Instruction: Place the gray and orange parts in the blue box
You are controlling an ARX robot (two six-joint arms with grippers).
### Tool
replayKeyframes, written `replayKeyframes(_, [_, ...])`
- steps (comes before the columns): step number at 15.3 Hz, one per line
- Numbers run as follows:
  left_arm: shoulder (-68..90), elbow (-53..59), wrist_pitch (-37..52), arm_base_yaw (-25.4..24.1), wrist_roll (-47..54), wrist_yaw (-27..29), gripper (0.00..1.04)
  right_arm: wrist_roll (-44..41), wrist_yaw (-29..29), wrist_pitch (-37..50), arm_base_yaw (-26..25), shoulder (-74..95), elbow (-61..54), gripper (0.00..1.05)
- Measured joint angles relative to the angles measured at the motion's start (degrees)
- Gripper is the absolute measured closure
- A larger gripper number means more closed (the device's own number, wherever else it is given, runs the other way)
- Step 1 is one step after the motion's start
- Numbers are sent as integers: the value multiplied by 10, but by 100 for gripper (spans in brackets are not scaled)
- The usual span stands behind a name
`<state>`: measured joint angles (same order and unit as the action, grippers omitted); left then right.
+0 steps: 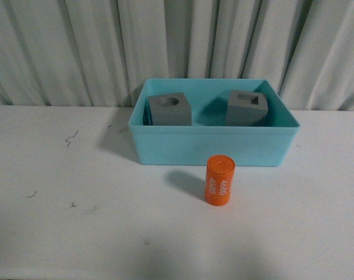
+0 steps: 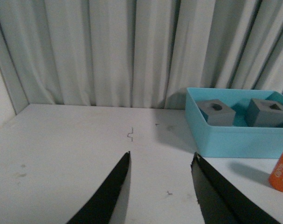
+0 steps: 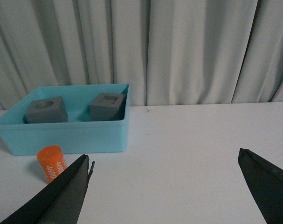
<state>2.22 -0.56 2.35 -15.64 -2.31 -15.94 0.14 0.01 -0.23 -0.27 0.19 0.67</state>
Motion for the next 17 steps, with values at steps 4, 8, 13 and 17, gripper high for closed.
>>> replayKeyframes(4, [-18, 0, -27, 114, 14, 127, 103, 0, 0, 0, 0, 0, 0, 6])
replayKeyframes(8, [-18, 0, -25, 156, 15, 160, 103, 0, 0, 0, 0, 0, 0, 6])
replayKeyframes(13, [-18, 0, -25, 156, 15, 160, 103, 0, 0, 0, 0, 0, 0, 6])
replayKeyframes(17, [-18, 0, -25, 156, 15, 160, 94, 0, 0, 0, 0, 0, 0, 6])
